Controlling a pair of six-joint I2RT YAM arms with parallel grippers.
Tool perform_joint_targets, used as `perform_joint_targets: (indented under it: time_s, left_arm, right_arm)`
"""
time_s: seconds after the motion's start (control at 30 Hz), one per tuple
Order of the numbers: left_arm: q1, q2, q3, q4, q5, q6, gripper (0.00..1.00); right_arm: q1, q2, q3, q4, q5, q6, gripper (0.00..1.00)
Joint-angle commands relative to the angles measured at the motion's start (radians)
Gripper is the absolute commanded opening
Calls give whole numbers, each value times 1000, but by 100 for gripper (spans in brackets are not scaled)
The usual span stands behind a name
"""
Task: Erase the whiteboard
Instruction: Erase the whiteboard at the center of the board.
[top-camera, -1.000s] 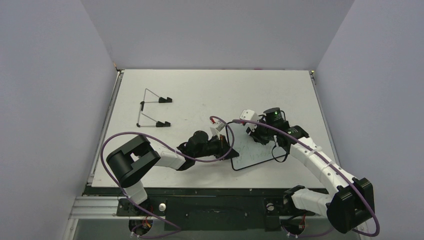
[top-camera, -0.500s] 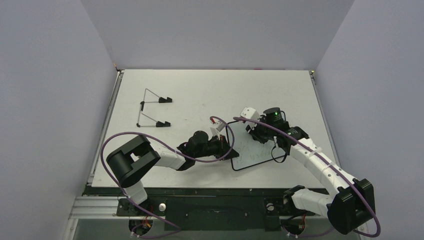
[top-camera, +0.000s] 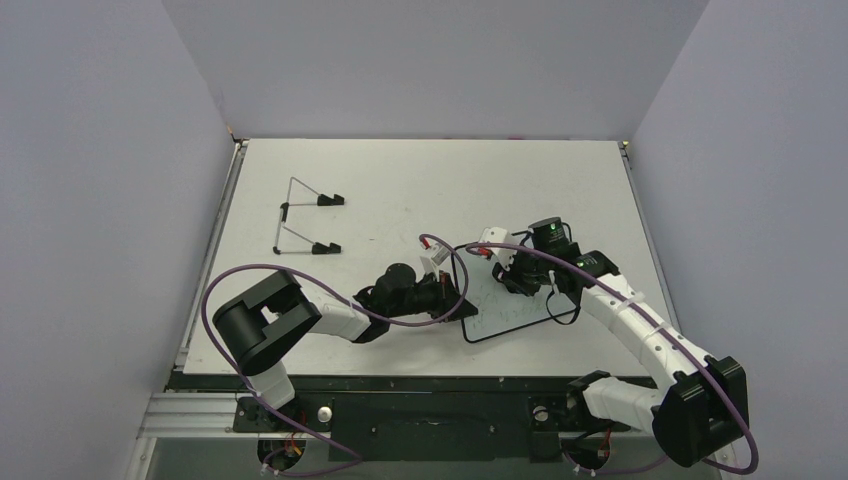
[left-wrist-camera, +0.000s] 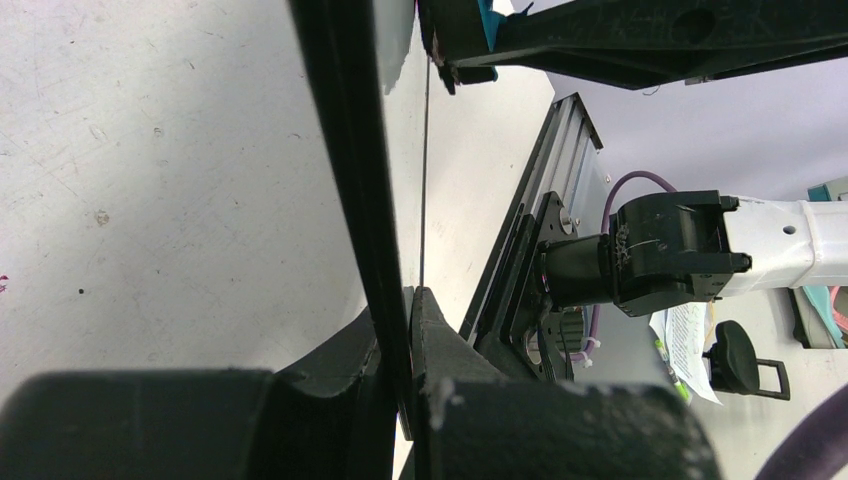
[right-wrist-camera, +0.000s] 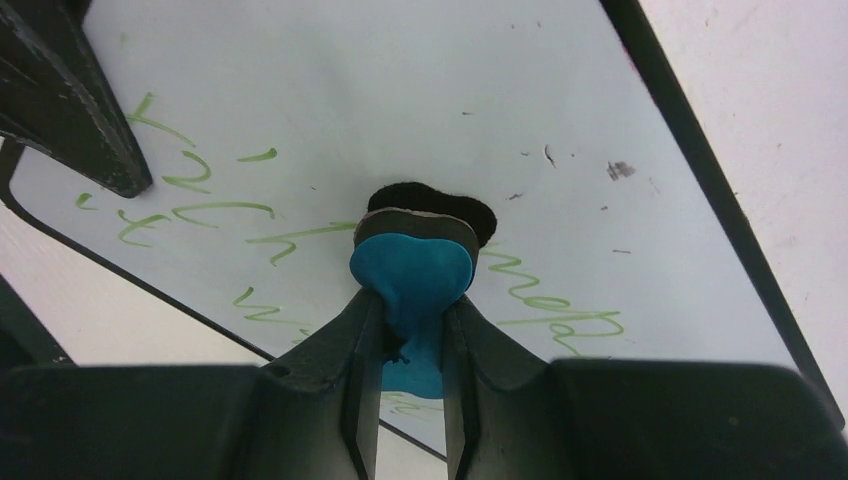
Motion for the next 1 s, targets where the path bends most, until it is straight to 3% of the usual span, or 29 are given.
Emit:
perform_joint_targets:
  time_s: [0.0, 0.13, 0.27, 0.73, 0.83, 0.97]
  left_arm:
    - [-11, -12, -5, 46, 19, 37, 0]
    - [-10, -13, -8, 47, 17, 38, 0]
    - [-11, -12, -9, 50, 16, 37, 0]
    - [-9, -19, -20, 57, 14, 39, 0]
    - [-9, -19, -21, 57, 14, 39, 0]
    - [-9, -15, -17, 59, 14, 39, 0]
  right_arm:
    - [-17, -19, 23, 78, -60, 68, 0]
    - [-62, -68, -25, 242, 96, 213, 0]
    - [-80, -54, -29, 239, 131, 201, 0]
    - [-29, 10, 37, -61, -111, -88, 0]
    - [-28, -8, 16, 25, -110, -1, 0]
    - [-36, -51, -27, 207, 47, 179, 0]
